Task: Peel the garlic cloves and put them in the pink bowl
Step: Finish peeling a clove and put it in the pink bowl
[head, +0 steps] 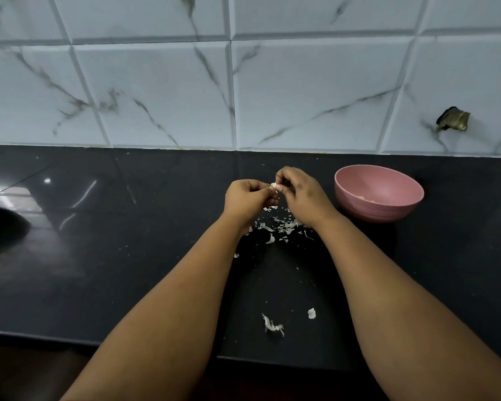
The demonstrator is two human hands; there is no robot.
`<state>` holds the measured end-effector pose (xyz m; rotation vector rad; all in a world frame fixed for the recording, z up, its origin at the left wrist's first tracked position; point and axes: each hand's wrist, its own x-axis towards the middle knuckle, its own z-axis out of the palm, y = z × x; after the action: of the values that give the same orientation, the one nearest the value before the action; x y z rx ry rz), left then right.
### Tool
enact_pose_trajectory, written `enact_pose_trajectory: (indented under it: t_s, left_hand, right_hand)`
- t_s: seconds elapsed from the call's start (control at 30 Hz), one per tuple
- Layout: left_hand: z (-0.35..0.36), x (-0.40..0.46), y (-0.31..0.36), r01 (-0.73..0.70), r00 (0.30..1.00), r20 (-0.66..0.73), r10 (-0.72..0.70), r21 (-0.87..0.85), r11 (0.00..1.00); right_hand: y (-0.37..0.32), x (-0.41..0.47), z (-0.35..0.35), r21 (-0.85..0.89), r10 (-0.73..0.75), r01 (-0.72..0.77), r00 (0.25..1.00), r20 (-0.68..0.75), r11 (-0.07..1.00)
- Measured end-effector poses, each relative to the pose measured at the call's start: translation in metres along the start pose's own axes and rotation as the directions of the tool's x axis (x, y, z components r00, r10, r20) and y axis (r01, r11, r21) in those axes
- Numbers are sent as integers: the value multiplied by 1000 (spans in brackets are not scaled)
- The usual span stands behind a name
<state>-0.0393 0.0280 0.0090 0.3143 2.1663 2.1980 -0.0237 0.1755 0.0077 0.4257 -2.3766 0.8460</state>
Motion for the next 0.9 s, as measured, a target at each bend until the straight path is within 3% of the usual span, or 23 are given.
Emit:
enact_pose_trajectory:
  t_s: [0.33,0.63,0.73,0.9]
  left_hand:
    - [6,-3,9,130,991,66,-113,-383,915]
    - [3,-2,7,158,987,65,-146,-539,827]
    - [3,-1,7,146,988,46,-146,-565,812]
    - [4,0,7,166,985,52,-164,-535,829]
  right_hand:
    - [-2,3,4,52,86,-82,993,-84,995]
    - [-9,2,8,136,221,-209,972,-82,968]
    - [-8,2,5,206,291,-259,945,-148,944]
    - [-7,-3,-5,175,358,-325,909,-214,929]
